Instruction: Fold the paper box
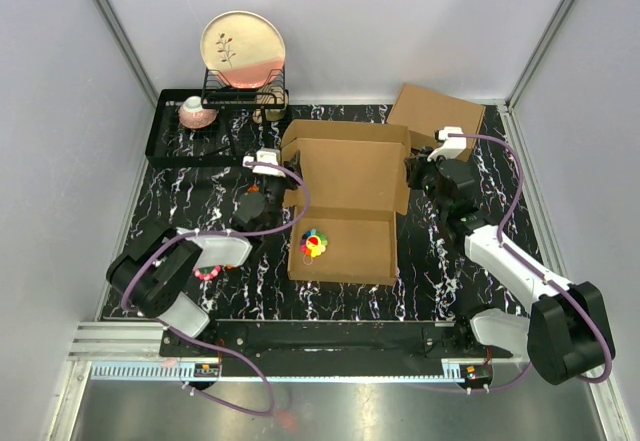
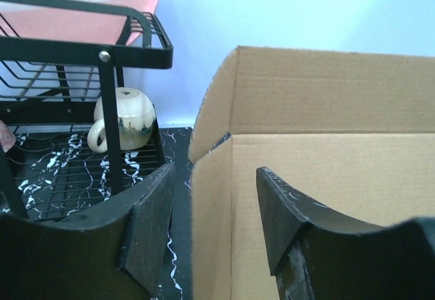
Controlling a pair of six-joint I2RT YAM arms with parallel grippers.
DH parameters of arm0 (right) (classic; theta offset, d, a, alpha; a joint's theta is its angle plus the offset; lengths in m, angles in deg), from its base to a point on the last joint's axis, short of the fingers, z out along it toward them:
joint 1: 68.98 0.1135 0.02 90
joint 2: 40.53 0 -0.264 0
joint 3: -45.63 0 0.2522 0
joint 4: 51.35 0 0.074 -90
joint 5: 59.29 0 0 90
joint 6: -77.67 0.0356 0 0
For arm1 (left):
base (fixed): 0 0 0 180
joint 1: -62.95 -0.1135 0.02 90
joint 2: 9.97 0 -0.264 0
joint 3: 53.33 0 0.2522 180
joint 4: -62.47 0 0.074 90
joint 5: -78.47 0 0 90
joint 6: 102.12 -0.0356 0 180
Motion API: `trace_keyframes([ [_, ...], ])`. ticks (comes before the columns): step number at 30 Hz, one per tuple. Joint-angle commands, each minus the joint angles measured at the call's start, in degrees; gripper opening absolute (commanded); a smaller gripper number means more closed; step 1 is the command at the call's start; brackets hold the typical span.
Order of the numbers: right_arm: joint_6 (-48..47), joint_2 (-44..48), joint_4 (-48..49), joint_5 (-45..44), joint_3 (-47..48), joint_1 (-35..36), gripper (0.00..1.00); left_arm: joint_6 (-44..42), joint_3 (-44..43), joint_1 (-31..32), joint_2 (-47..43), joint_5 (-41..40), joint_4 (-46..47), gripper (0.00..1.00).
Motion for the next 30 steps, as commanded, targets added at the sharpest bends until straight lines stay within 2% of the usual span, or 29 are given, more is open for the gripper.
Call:
trace_keyframes([
  [1, -0.27, 2.01, 3.85, 0.56, 0.26, -0.26, 0.15, -1.53, 1.46, -0.28, -5.87, -0.95, 20.97, 0.57],
  [5, -0.36, 2.18, 4.38, 1.53, -0.36, -0.26, 0.13, -2.41, 2.26, -1.06, -8.34, -1.04, 18.95, 0.58],
  [8, -0.53, 2.09, 4.38, 1.88, -0.44, -0.26, 0.11, 1.35, 3.05, -2.82, -10.1, -1.04, 17.54, 0.57],
  [15, -0.71, 2.44, 4.55, 1.88, -0.71, -0.34, 0.1, 11.74, 3.49, -8.97, -13.09, 10.89, 9.81, 0.42],
  [17, -0.71, 2.53, 4.55, 1.88, -0.88, -0.26, 0.1, 14.1, 3.58, -10.21, -12.74, 13.1, 9.1, 0.43],
  [20, -0.71, 2.62, 4.38, 2.06, -0.8, -0.34, 0.11, 16.13, 3.49, -10.91, -12.48, 16.27, 8.14, 0.52],
  [21, -0.71, 2.71, 4.38, 2.06, -0.71, -0.26, 0.11, 16.66, 3.58, -11.17, -12.65, 17.84, 7.79, 0.59],
  [23, -0.71, 2.45, 4.38, 2.06, -0.71, -0.26, 0.11, 17.45, 3.58, -11.44, -12.83, 19.78, 6.38, 0.63],
  [26, -0.62, 2.1, 4.46, 2.15, -0.53, -0.26, 0.11, 17.72, 3.58, -11.44, -13.35, 21.89, 3.75, 0.62],
  [30, -0.62, 2.09, 4.55, 2.23, -0.71, -0.26, 0.11, 16.76, 2.97, -11.62, -13.53, 22.42, -1.69, 0.55],
])
